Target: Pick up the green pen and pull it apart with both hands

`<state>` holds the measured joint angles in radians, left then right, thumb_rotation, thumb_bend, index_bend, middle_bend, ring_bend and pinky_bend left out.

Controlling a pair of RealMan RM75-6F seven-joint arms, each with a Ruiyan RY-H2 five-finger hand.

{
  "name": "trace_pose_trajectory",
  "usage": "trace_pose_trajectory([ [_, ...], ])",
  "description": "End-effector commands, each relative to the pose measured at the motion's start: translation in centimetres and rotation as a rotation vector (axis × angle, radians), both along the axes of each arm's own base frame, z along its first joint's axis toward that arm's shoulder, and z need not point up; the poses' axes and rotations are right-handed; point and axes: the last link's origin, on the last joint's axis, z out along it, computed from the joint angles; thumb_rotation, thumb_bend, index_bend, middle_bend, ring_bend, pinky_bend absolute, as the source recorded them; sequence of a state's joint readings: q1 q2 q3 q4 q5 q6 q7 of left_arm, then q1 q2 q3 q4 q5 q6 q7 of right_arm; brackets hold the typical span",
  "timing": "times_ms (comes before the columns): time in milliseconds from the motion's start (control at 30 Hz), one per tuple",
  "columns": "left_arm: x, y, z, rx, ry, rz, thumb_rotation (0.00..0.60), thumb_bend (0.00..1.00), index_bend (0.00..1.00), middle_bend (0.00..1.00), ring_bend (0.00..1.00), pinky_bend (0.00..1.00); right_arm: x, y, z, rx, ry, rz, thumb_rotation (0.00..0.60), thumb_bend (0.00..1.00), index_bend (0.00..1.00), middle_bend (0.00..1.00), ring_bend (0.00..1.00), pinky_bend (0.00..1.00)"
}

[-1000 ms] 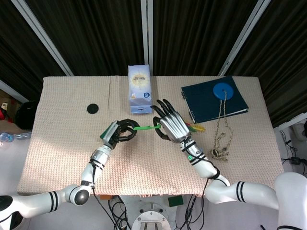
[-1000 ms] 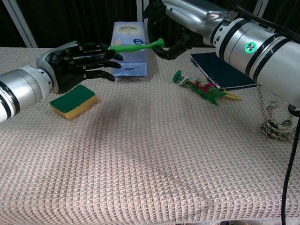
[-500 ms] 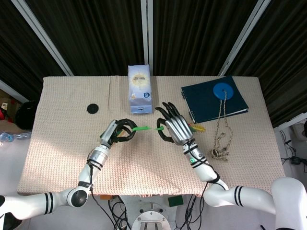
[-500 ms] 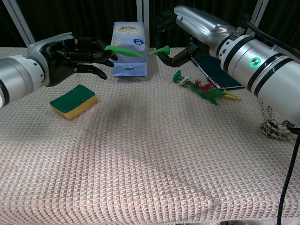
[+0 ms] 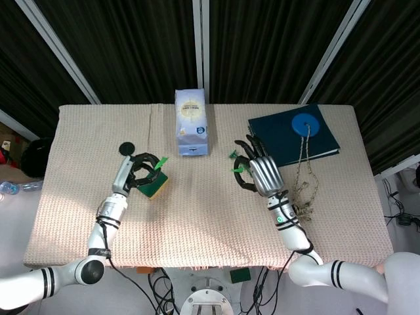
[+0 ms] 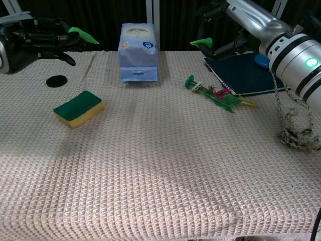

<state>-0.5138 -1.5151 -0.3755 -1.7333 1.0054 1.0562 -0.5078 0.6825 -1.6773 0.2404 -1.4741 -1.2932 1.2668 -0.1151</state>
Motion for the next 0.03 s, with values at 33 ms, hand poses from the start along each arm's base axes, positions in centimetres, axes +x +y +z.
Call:
trace_pose_trajectory([
  [33, -0.73, -0.11, 1.01, 0.024, -0.002, 0.016, 0.6, 0.38, 0.63, 0.49, 0.4, 0.52, -0.58, 0.0, 0.5, -0.01, -0.01, -0.016, 0.6, 0.43, 0.62, 0.13, 0.0, 0.0],
])
